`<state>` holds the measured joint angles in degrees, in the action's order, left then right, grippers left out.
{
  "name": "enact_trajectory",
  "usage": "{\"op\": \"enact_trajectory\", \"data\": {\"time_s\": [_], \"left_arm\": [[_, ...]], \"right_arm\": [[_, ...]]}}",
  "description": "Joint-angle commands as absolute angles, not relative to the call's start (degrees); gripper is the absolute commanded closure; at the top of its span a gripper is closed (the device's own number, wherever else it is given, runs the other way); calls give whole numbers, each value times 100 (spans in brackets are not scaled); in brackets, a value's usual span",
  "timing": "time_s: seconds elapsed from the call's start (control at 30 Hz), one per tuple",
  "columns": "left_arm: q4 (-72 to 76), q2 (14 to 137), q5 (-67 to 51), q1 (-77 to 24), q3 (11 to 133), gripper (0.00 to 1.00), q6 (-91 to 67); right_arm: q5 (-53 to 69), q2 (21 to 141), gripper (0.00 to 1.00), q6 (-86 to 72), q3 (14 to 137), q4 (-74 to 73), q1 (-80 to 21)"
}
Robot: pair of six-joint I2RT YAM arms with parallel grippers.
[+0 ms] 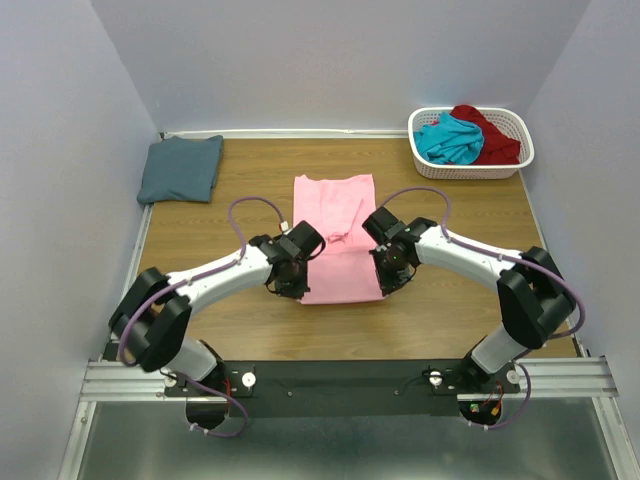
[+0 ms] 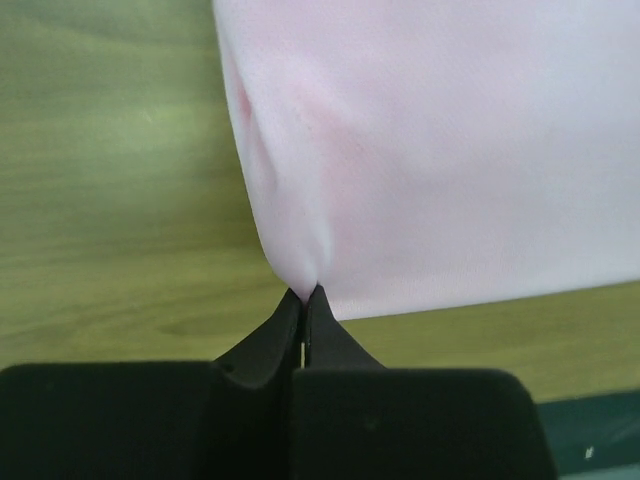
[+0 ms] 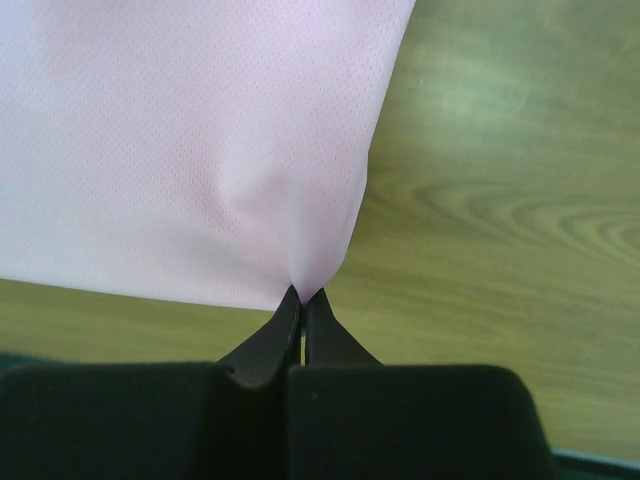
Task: Fold and stack the t-shirts
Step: Fold the tshirt
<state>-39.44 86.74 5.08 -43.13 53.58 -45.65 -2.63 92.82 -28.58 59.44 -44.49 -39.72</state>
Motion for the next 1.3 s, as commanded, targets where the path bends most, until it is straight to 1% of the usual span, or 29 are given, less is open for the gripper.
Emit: {"op": "enact_trajectory", "data": {"time_s": [0.0, 0.13, 0.23, 0.33, 0.43, 0.53, 0.57, 0.6, 0.63, 0.67, 0.7, 0.73, 0.8, 0.9, 0.97, 1.07, 1.17, 1.27], "left_arm": [[-4868, 7921, -165, -4780, 5124, 100, -4412], [-5562, 7191, -571, -5246, 5264, 100, -4631], [-5818, 6812, -913, -5519, 5256, 100, -4825], [-5871, 6514, -1159, -5651, 5099, 100, -4966], [-5880, 6399, -1126, -5573, 5272, 100, -4852], [-6029, 6626, -766, -5038, 5868, 100, -4212], [-5951, 6801, -669, -4540, 5993, 100, -4045], [-5837, 6864, -659, -4283, 6081, 100, -3886], [-5566, 7012, -711, -3776, 6213, 100, -3572], [-5564, 7118, -712, -3771, 6275, 100, -3429], [-5363, 7241, -668, -3370, 6328, 100, -3289], [-5248, 7399, -642, -3192, 6398, 100, -3191], [-4835, 8047, -581, -2859, 6617, 100, -2840], [-4203, 8585, -580, -2454, 6723, 100, -2672], [-3782, 9111, -572, -2304, 6873, 100, -2549], [-3421, 9737, -466, -2127, 7136, 100, -2383], [-3297, 10036, -413, -2109, 7374, 100, -2294], [-3051, 10011, -308, -2109, 7339, 100, -2276]], "right_arm": [[342, 8825, 99, -2374, 6029, -5799, -3999], [615, 8464, 99, -2022, 6169, -7036, -3990], [737, 8280, 99, -1890, 6389, -7522, -3990], [993, 8148, 99, -1855, 6696, -7716, -3999], [740, 8200, 99, -1863, 7134, -7761, -3999], [230, 8760, 99, -1688, 7750, -7796, -3981], [211, 8945, 99, -1670, 8291, -7787, -3964], [315, 9147, 99, -1592, 8593, -7770, -3929], [508, 9611, 99, -1486, 8892, -7709, -3911], [562, 9807, 99, -1398, 9234, -7647, -3902], [484, 10061, 99, -1354, 9803, -7603, -3859], [370, 10525, 99, -1284, 10139, -7568, -3806], [535, 11237, 99, -1056, 10833, -7428, -3544], [624, 11846, 99, -941, 11301, -7243, -3218], [668, 12250, 99, -836, 11355, -6892, -3094], [554, 12506, 99, -861, 11207, -6540, -2866], [571, 12262, 99, -949, 10629, -5901, -2646], [519, 12068, 99, -1072, 9996, -5477, -2514]]}}
